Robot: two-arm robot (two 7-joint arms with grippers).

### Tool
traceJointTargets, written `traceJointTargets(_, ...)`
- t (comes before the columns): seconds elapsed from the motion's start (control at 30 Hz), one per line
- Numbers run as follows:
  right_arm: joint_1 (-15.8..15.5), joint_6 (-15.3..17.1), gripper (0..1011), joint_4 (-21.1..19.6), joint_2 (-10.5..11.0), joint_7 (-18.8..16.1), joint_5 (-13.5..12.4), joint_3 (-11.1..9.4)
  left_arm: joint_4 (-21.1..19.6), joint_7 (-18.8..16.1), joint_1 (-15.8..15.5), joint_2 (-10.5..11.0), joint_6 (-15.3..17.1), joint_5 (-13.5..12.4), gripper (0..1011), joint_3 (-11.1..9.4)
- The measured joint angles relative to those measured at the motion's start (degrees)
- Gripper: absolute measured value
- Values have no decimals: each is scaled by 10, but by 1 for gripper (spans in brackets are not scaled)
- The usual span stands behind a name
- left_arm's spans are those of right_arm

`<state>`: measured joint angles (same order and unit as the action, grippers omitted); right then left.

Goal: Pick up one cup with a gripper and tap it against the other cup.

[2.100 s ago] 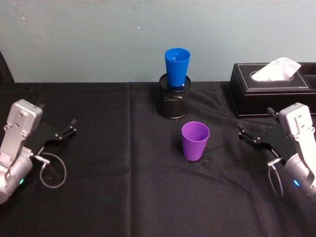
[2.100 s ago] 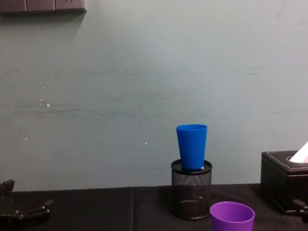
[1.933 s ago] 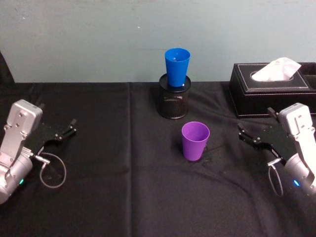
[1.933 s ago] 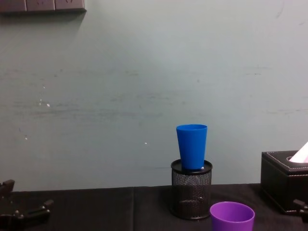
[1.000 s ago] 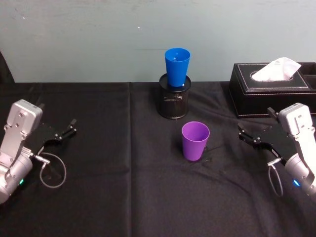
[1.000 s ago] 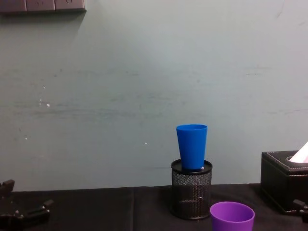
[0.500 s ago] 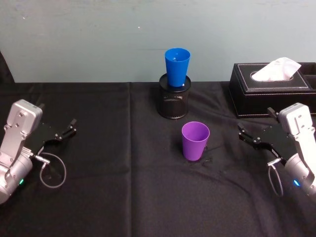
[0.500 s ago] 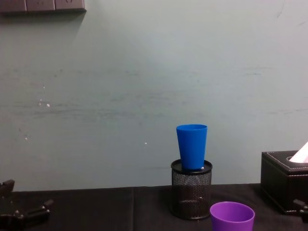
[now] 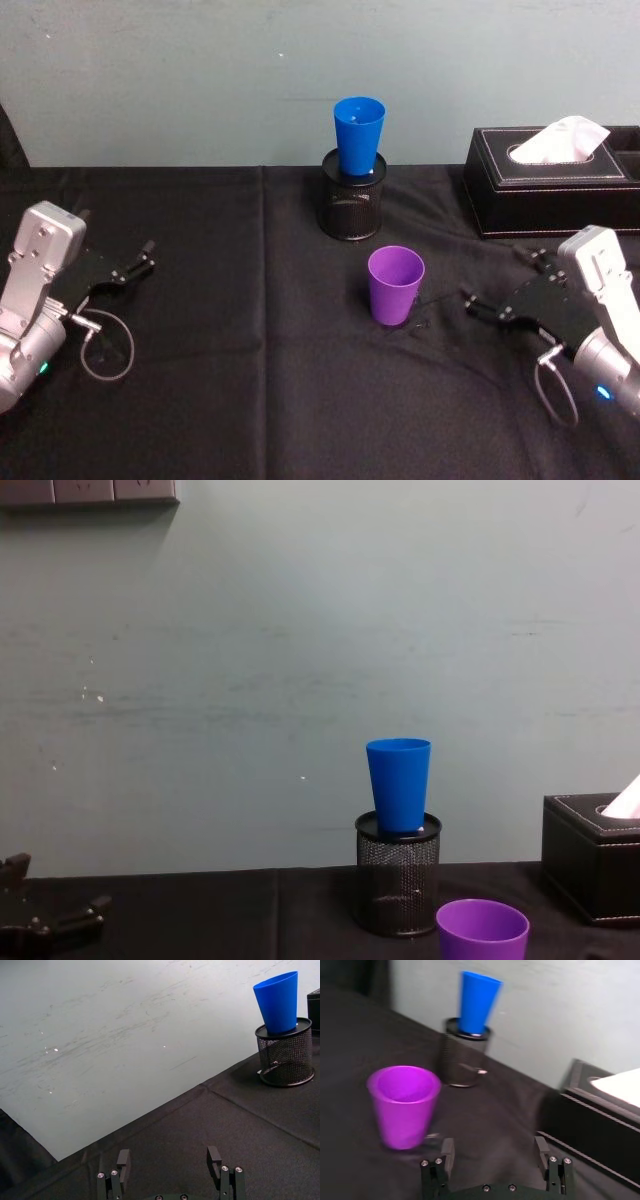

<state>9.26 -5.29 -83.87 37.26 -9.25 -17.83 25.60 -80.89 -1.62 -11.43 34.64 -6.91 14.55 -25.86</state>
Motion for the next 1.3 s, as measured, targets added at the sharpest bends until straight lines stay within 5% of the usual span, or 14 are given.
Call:
traceJointTargets(0.27, -5, -5, 1002, -10, 1, -89, -39, 3, 0, 0, 0, 0, 0, 0, 1000, 0)
traceJointTargets(0.47, 8, -6, 1002, 13, -29, -123, -53, 6, 0, 0, 0, 0, 0, 0, 1000, 0)
traceJointTargets(0.87, 37, -2, 1002, 69, -87, -160, -76, 1, 0, 0, 0, 0, 0, 0, 1000, 0)
traceJointTargets(1.3, 57, -31, 1002, 120, -131, -172, -56, -3, 0, 0, 0, 0, 0, 0, 1000, 0)
